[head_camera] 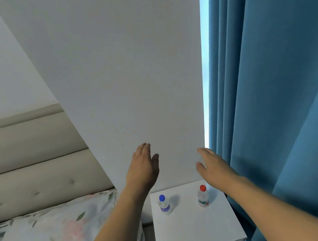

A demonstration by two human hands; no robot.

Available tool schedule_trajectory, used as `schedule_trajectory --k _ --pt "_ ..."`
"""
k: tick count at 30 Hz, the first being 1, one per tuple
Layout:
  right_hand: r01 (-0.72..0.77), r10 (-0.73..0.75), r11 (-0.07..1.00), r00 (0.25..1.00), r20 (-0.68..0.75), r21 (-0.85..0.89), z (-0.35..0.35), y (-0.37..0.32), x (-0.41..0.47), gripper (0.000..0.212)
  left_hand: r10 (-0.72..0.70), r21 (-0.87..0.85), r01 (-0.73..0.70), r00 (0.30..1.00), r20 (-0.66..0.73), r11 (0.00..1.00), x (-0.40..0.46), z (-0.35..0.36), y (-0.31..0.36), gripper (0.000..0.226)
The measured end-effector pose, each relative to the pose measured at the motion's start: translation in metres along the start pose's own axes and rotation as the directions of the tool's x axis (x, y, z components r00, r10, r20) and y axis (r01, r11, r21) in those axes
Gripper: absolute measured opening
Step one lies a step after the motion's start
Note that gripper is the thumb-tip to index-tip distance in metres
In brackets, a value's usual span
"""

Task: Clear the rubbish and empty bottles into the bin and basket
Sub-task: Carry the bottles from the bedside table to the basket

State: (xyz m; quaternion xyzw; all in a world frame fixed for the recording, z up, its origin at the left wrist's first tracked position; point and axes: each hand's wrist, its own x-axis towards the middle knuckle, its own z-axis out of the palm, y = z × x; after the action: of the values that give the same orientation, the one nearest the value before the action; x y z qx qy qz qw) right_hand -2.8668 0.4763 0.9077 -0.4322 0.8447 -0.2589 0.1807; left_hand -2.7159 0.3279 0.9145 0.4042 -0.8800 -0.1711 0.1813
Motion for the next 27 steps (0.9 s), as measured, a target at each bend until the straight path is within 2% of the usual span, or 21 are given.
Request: schedule_trajectory --k 5,9,13,16,17,21,23,25,27 --pt "-0.081 0.083 0.996 0.994 0.069 -0.027 0.041 0.012 0.061 0.038 -0.069 -0.006 0.07 0.994 0.085 0.998 0.047 0.049 -0.052 0.051" --pt "-0.184 0.19 0.981 0.974 0.123 -0.052 0.077 0.04 0.105 0.038 -0.103 -0.023 0.111 0.97 0.219 0.994 0.073 0.108 -0.092 0.052" --pt "-0.293 0.308 0.949 0.939 0.154 -0.113 0.13 0.091 0.153 0.03 -0.121 0.021 0.121 0.935 0.334 0.992 0.091 0.183 -0.133 0.051" --pt "-0.363 0.398 0.913 0.895 0.202 -0.188 0.186 0.139 0.189 0.015 -0.146 0.057 0.134 0.88 0.451 0.989 0.095 0.248 -0.164 0.051" --pt "-0.366 0.415 0.902 0.883 0.222 -0.23 0.206 0.154 0.198 0.015 -0.157 0.076 0.138 0.866 0.474 0.988 0.096 0.27 -0.175 0.052" --pt "-0.343 0.476 0.824 0.851 0.222 -0.451 0.272 0.204 0.224 0.038 -0.237 0.24 0.127 0.822 0.518 0.963 0.095 0.339 -0.207 0.049" --pt "-0.32 0.498 0.779 0.838 0.223 -0.539 0.295 0.219 0.229 0.038 -0.274 0.299 0.129 0.811 0.517 0.945 0.092 0.359 -0.215 0.044" --pt "-0.242 0.451 0.775 0.859 0.242 -0.583 0.316 0.23 0.231 0.036 -0.279 0.319 0.122 0.813 0.512 0.94 0.087 0.374 -0.223 0.036" --pt "-0.251 0.407 0.794 0.896 0.178 -0.554 0.327 0.234 0.231 0.032 -0.275 0.297 0.137 0.823 0.497 0.945 0.084 0.382 -0.229 0.029"
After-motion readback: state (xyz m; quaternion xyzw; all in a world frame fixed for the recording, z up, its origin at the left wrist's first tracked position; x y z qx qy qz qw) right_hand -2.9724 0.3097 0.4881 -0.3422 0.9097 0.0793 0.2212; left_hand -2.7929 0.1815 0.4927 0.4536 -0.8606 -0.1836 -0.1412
